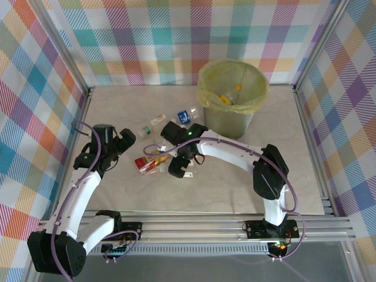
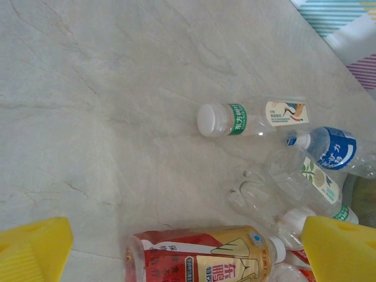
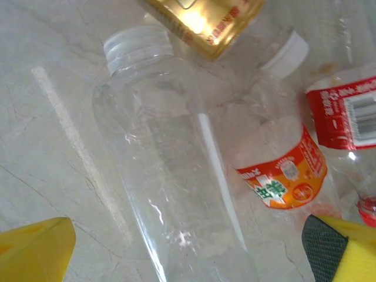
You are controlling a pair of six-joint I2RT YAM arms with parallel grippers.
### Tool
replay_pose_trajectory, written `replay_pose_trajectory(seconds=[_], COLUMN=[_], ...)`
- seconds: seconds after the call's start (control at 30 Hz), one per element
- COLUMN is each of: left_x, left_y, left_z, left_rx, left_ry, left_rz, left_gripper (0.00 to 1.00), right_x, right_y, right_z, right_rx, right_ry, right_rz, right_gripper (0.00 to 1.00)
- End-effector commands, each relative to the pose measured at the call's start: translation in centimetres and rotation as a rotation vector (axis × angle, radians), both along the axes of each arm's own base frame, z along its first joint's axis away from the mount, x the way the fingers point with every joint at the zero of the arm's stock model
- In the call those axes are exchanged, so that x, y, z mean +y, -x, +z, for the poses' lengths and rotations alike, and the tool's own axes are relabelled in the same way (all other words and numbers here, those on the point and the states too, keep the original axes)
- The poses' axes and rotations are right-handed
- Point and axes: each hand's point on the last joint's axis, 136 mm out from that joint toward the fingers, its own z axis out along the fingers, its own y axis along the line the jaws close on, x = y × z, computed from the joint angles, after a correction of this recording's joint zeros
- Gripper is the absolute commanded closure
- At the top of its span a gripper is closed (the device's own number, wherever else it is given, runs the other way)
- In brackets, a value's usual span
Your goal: Put the plastic bottles in the bin
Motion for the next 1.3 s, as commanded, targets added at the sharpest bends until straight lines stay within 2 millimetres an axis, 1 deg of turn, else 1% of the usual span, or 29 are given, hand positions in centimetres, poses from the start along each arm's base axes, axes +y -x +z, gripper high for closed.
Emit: replay_pose_trajectory(seconds=[0.0,0.4,0.5,0.63,0.8,0.97,1.13,1.27], left_x=[0.6,0.4,0.4,0.4,0.2,0.2,0.1,0.2], left_y=[0.8,0.5,0.6,0.5,0.4,0.4,0.4,0.4], left_z=[-0.3,-0.2,-0.3,-0.4,-0.4,-0.6,-0.6,-0.6], left_rx=[0.012,0.007,0.011,0.014,0.013,0.018,0.018,0.017], left_ry=[-0.017,0.003,0.002,0.002,0.012,0.019,0.020,0.019], left_rz=[0.036,0.038,0.037,0.039,0.034,0.035,0.034,0.035], left_gripper=[0.00,0.00,0.00,0.00,0.00,0.00,0.00,0.00], right_x=[0.1,0.8,1.0,1.2,0.9,0.7,0.7,1.1], right_y=[0.1,-0.9,-0.6,0.2,1.0,1.5,1.7,2.0], right_z=[-0.7,-3.8,-4.3,-4.7,-5.2,-5.9,-6.6,-7.2], right_rx=[0.000,0.014,0.037,0.082,0.128,0.147,0.157,0.169], right_ry=[0.050,0.131,0.133,0.130,0.142,0.155,0.165,0.171], right_rz=[0.061,0.102,0.107,0.116,0.121,0.118,0.119,0.127], right_gripper=[0.00,0.00,0.00,0.02,0.10,0.23,0.27,0.26])
